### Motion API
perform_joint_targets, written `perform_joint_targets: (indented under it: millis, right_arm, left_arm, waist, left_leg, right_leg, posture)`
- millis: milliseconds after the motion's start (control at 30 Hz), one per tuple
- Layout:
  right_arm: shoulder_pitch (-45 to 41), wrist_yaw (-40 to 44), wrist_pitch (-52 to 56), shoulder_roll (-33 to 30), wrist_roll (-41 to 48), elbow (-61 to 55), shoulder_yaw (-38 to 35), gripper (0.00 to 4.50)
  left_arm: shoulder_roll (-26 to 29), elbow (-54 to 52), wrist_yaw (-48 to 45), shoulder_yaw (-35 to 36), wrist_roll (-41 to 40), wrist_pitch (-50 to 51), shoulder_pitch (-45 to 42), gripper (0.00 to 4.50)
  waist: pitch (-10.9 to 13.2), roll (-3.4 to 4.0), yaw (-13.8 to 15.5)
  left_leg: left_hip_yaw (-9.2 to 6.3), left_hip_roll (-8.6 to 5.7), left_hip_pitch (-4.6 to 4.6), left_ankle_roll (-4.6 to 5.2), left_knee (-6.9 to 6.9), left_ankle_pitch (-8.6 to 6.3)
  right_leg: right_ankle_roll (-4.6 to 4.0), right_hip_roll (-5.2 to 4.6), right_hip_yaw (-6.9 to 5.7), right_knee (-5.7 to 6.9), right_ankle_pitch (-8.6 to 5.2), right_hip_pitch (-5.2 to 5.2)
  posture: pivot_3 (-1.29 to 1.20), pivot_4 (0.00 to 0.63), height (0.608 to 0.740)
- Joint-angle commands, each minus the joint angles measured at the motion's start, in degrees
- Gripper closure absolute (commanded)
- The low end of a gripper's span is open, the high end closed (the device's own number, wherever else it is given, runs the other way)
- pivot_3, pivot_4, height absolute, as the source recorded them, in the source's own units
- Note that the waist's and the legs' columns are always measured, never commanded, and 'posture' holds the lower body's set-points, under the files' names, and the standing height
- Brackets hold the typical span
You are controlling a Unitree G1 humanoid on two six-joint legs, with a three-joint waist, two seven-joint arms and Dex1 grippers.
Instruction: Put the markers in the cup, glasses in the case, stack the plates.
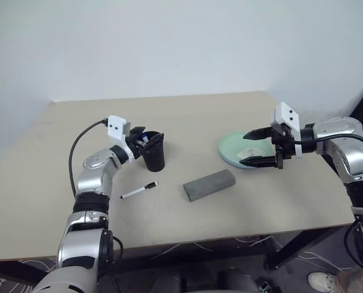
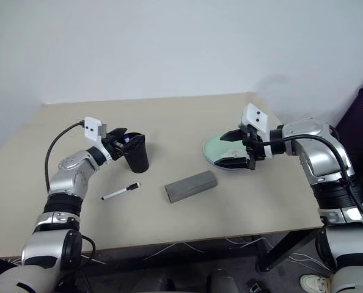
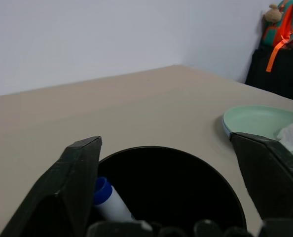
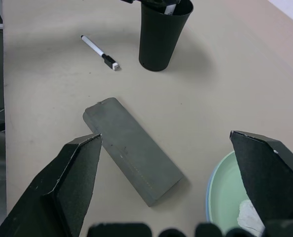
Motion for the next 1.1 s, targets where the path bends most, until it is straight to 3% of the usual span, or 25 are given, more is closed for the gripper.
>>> perform_joint_targets:
  millis: [33, 133, 267, 467, 733, 1100]
  right_arm:
    - [-1.2, 0.0, -0.5, -0.3, 0.6, -1.5, -1.6, 0.00]
    - [-1.2, 0.0, -0.4, -0.3, 0.7, -1.5, -1.6, 0.00]
    - [-1.3, 0.1, -0.4, -0.2, 0.7, -1.4, -1.6, 0.00]
    - [-1.4, 0.1, -0.5, 0.0, 0.6, -1.1, -1.4, 0.00]
    - [-1.9, 0.2, -0.6, 0.7, 0.5, -0.8, -1.0, 0.00]
    - [-2.3, 0.6, -0.7, 0.9, 0.1, -0.4, -0.8, 0.00]
  left_arm:
    - [3.9, -5.0, -3.6, 0.4, -1.0, 2.1, -1.0, 0.21]
    - [9.7, -13.3, -14.4, -0.6, -5.1, 8.1, 1.6, 0.21]
    - [18.6, -20.1, -25.5, -4.1, -4.5, 10.7, 6.9, 0.21]
    - [26.4, -20.3, -32.6, -8.3, -0.5, 9.1, 10.5, 0.21]
    - [25.9, -16.0, -29.0, -17.5, 11.7, 2.1, 11.4, 0.21]
    - [22.4, -6.3, -28.0, -25.8, 21.6, 1.3, 4.0, 0.21]
  waist:
    - [0.0, 0.00, 0.0]
    - [0.0, 0.00, -0.3]
    - [0.0, 0.04, -0.8]
    - [0.0, 0.03, -0.7]
    - [0.0, 0.03, -0.6]
    - [0.0, 0.02, -0.1]
  left_leg:
    - [0.00, 0.00, 0.00, 0.00, -0.01, 0.00]
    - [0.04, 0.02, -0.02, 0.00, -0.08, 0.00]
    - [0.09, 0.04, 0.01, -0.09, -0.20, -0.05]
    - [0.09, 0.12, -0.02, -0.09, -0.13, -0.05]
    - [0.21, 0.17, -0.04, -0.08, -0.13, -0.05]
    - [0.25, 0.17, -0.15, -0.07, -0.14, -0.04]
  right_leg:
    - [0.00, 0.00, 0.00, 0.02, 0.00, -0.01]
    - [-0.03, 0.00, 0.01, 0.02, -0.02, -0.10]
    - [-0.07, -0.01, 0.02, 0.02, -0.04, -0.16]
    - [-0.09, -0.03, -0.08, 0.01, -0.06, -0.20]
    - [-0.09, -0.12, -0.15, 0.04, -0.06, -0.22]
    - [-0.08, -0.09, -0.14, 0.06, -0.05, -0.36]
  posture:
    - [0.00, 0.000, 0.732]
    - [0.00, 0.000, 0.732]
    - [0.00, 0.000, 0.732]
    - [0.00, 0.000, 0.732]
    - [0.00, 0.000, 0.732]
    - [0.00, 0.000, 0.732]
